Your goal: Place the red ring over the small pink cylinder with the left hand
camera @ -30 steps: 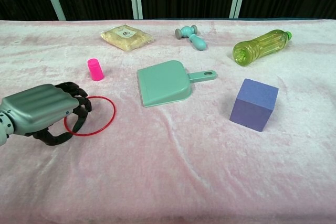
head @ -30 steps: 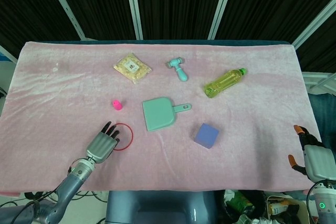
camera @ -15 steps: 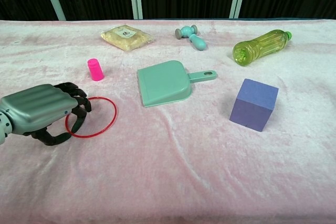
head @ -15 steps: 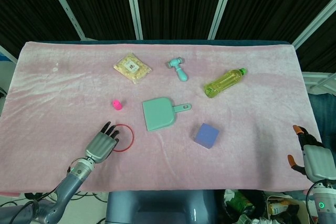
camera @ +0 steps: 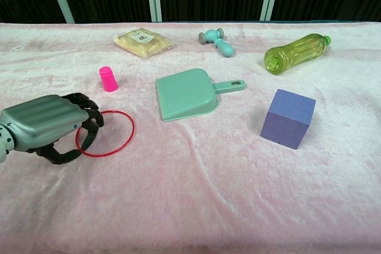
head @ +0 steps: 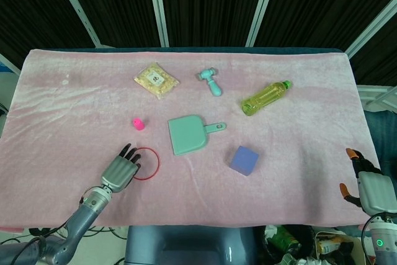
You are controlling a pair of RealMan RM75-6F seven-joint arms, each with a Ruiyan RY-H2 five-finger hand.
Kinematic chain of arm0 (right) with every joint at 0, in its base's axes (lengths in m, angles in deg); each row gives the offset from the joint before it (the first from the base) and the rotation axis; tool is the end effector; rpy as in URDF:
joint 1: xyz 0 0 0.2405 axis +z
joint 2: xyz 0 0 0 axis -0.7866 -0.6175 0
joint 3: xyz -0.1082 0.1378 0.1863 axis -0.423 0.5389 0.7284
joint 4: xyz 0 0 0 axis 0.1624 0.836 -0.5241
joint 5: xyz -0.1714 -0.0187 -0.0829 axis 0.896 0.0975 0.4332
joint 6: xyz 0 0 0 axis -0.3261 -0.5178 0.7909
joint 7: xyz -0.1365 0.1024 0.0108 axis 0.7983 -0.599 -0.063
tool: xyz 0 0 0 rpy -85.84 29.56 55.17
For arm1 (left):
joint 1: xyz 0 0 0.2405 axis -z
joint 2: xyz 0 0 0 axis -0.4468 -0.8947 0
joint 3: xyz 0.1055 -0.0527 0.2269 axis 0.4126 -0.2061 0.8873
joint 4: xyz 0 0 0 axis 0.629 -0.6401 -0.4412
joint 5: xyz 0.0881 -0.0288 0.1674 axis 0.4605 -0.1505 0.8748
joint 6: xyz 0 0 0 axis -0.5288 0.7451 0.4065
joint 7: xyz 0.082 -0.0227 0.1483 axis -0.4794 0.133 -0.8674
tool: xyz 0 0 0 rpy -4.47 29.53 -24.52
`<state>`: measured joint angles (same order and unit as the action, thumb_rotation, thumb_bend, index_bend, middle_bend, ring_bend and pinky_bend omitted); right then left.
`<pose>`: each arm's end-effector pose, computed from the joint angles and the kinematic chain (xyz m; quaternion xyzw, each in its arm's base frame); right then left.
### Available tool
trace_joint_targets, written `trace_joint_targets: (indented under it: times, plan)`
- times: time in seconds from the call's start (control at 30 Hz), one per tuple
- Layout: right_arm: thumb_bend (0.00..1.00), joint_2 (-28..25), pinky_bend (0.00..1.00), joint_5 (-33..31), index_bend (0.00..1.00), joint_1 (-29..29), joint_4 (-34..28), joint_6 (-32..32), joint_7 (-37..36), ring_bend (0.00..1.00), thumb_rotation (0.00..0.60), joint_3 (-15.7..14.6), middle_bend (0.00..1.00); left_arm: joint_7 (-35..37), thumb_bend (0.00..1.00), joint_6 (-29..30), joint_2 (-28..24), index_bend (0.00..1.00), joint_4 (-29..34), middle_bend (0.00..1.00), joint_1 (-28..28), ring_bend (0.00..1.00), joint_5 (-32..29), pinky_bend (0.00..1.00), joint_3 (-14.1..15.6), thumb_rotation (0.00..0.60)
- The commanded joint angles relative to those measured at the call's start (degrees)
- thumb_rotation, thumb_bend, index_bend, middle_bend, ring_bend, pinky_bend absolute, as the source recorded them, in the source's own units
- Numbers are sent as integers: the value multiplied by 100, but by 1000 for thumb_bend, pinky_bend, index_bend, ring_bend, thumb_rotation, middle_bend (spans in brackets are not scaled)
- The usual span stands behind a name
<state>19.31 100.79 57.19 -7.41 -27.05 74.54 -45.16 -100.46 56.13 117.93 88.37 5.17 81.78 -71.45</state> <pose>-0.3227 -0.2110 0.1740 0.5728 -0.4350 0.3116 0.6210 -0.2070 0.2813 -0.0429 -0.8368 -0.2561 -0.2306 0.4254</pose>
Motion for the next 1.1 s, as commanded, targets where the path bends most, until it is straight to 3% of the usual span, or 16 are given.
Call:
trace_joint_targets:
  times: [0.03,0.33,0.57,0.93,1.1]
  plan:
    - [288,0,319,-2,64,1,-2,0,-4,195,600,3,79,111,462,67,-21,620,24,229,-3,67,33,32,-61,600]
    - [287,3,319,-9,64,-3,-10,-8,10,196,600,2,80,379,462,189,-227,633,217,231,60,67,129,32,-265,600]
    - [288,10,319,3,64,-8,-19,-20,34,196,600,-8,79,297,462,100,-626,635,615,232,312,67,-81,33,-688,600]
    - [288,14,319,12,64,-21,-45,-39,64,196,600,-23,79,-435,462,-683,-1151,635,761,231,1212,67,-1544,33,-1560,600]
    - [288,14,319,15,64,-23,-48,-43,71,196,600,-25,80,-767,462,-1029,-1099,635,406,230,1559,67,-2271,32,-1538,600]
